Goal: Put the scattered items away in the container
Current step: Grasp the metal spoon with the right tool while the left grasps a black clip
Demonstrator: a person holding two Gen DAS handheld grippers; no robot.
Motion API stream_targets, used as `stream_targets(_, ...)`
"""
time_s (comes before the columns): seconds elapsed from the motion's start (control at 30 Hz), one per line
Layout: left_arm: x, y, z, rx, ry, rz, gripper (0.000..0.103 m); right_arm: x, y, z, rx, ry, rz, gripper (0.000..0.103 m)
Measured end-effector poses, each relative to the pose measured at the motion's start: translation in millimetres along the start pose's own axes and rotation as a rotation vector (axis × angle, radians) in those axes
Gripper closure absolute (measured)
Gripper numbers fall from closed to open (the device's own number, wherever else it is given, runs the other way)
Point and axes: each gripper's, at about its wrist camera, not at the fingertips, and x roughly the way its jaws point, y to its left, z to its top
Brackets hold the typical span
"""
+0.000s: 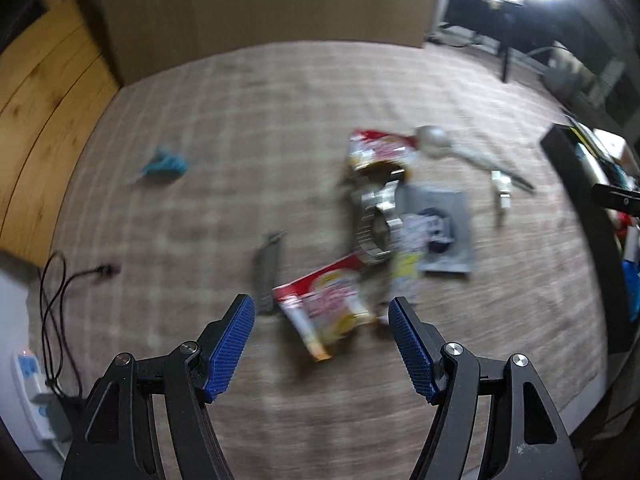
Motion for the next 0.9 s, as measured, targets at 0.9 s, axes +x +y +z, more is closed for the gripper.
stream_targets(0.9,49,29,35,-0.011,0.098,0.020,0.070,133,66,82,-0.350,0.174,-0.169,0.058)
